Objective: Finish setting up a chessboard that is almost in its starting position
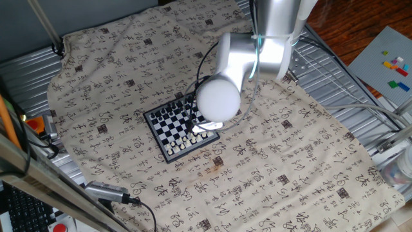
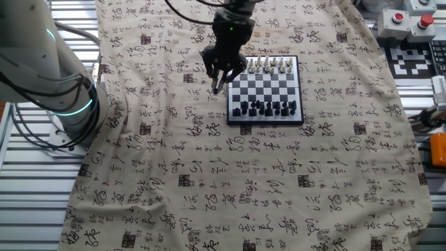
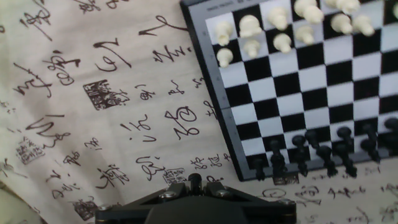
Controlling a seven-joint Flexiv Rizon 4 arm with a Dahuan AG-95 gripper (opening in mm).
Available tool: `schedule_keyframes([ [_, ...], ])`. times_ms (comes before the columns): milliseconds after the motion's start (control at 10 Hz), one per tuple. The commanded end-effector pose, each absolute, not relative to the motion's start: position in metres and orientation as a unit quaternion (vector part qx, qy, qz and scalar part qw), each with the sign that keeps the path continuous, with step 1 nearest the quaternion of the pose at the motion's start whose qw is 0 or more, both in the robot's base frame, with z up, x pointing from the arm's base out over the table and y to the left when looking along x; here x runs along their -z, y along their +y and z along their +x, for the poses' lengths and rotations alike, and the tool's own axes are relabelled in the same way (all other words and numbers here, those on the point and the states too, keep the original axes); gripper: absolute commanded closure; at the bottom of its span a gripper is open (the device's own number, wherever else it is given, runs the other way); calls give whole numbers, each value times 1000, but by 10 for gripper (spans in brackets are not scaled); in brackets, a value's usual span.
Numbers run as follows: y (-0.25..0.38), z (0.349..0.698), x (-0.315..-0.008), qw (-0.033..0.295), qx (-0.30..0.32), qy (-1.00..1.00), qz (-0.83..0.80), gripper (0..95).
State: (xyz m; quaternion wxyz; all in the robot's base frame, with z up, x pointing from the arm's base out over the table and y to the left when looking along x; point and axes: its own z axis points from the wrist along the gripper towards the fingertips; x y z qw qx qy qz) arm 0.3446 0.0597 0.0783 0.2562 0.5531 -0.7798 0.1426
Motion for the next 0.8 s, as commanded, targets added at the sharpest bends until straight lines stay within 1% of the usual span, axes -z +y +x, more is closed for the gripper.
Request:
schedule_keyframes([
  [100, 61, 345, -81, 244, -144, -832, 477, 950],
  [500, 62, 345, -82, 230, -145, -860, 432, 950],
  [800, 62, 345, -81, 226, -144, -873, 407, 950],
])
